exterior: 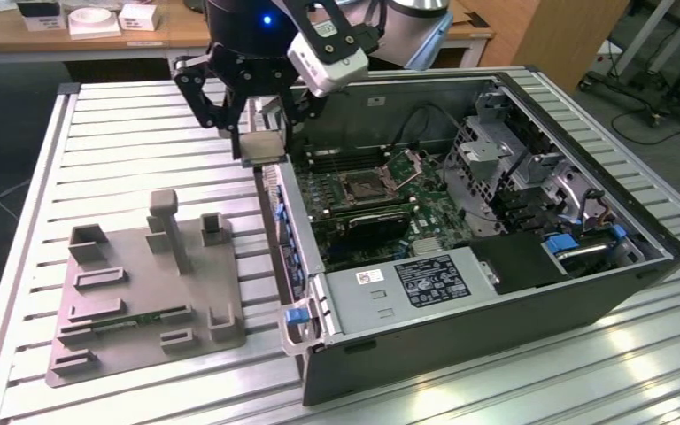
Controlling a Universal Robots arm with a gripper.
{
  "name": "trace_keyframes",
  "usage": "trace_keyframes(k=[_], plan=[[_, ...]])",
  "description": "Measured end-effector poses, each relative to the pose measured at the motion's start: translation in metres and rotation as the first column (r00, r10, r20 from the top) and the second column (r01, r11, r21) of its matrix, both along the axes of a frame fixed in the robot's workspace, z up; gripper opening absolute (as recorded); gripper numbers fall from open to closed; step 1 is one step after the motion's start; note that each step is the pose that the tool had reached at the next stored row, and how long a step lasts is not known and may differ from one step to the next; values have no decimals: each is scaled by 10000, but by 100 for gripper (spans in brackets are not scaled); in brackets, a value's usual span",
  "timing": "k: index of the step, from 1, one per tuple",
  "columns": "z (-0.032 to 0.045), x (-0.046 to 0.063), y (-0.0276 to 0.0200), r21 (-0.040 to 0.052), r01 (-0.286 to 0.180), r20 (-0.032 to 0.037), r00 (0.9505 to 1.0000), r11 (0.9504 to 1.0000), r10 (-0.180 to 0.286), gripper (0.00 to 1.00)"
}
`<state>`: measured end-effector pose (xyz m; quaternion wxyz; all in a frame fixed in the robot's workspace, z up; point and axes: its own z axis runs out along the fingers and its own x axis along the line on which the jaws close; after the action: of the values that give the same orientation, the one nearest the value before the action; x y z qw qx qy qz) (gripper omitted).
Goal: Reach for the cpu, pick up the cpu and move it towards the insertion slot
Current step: 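Pick up the cpu and move it towards the insertion slot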
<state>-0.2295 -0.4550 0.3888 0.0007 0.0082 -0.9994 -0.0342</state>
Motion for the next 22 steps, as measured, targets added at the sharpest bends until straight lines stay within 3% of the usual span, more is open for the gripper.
trace_keyframes(k=[14, 22], plan=[[-49, 84, 0, 0, -2, 0, 10000, 10000, 2, 55], [-76, 225, 0, 1, -1, 0, 10000, 10000, 1, 55]])
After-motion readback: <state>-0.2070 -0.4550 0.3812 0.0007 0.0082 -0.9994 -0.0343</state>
